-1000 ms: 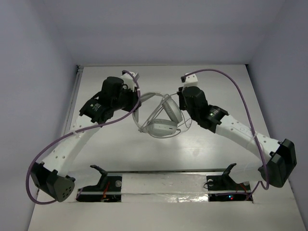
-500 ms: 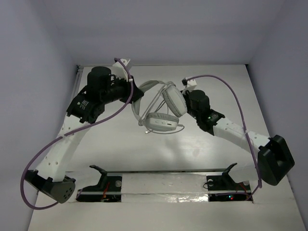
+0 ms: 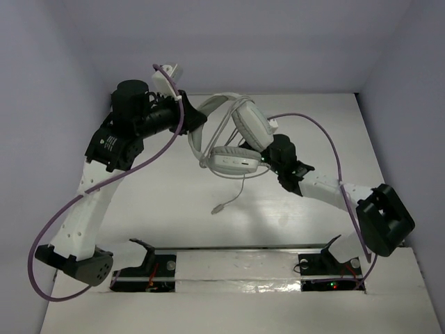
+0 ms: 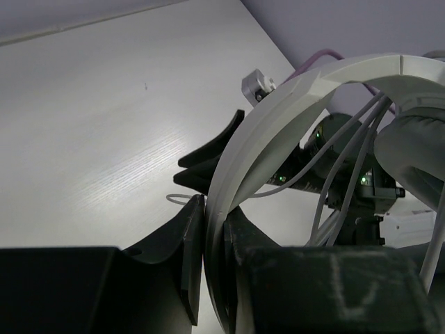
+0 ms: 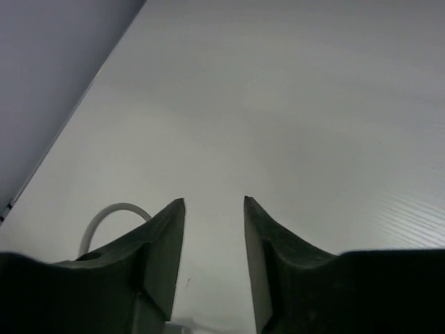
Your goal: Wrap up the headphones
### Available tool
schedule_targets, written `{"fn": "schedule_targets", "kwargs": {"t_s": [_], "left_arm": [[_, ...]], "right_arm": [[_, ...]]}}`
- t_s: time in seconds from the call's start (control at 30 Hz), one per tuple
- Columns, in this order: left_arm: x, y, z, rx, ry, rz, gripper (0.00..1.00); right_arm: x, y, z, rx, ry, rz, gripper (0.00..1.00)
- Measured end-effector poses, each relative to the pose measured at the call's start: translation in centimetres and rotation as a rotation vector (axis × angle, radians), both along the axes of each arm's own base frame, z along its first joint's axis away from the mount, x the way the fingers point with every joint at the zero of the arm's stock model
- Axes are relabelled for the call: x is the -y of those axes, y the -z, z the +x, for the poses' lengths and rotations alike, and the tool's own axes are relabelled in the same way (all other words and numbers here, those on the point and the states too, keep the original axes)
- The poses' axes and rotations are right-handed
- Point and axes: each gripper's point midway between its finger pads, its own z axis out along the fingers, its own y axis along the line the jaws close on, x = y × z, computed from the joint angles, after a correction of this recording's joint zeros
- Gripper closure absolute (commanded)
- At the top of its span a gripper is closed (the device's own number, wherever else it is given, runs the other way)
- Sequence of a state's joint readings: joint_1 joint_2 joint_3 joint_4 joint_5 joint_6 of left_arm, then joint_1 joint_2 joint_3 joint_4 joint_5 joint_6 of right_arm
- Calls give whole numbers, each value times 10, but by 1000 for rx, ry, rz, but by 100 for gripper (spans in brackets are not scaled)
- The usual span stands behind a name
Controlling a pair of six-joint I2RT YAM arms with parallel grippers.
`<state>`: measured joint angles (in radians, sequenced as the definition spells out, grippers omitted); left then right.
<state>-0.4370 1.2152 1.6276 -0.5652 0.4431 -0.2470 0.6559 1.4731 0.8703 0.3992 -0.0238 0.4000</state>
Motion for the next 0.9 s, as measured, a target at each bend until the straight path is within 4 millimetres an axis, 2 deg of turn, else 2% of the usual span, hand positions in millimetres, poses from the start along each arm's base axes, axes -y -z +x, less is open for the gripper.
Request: {"fn": "schedule_targets", "kwargs": {"t_s": [0.03,0.1,0.13,0.23,0.3,0.33,0.37,0.47,0.53,0.6,0.73,0.9], "left_arm": [[-1,-3,2,1,-8,-6,100],[-2,-8,6,2,-21,-17,100],[-3,-10,8,-2,-26,-23,100],[-4,-9,13,-20,-42,-36,100],[-3,-7,17,-35,-49,-41,100],[-3,-5,19,-43,-55,-42,100],[-3,-4,22,-50,-57,-44,100],[0,-2,27,-63,-63,-47,100],[0,-2,29,-67,-65,-49,100],[0,-2,29,-68,-68,-50,100],[-1,-7,30,-57,-75,-56,100],[-2,-18,29,-33,-82,-66,100]], "right_arm": [[4,2,-1,-10,16,2,65],[15,8,-1,-40,81,0,92],[23,9,0,-55,120,-6,100],[46,4,1,-80,230,-1,100],[63,-6,-2,-73,293,15,85],[72,-12,-5,-66,321,28,74],[80,-19,-8,-55,345,42,59],[95,-39,-25,-10,361,94,51],[95,-42,-37,18,316,130,48],[88,-33,-47,21,249,148,46],[66,11,-58,-73,119,99,43],[44,46,-67,-158,4,75,41]]}}
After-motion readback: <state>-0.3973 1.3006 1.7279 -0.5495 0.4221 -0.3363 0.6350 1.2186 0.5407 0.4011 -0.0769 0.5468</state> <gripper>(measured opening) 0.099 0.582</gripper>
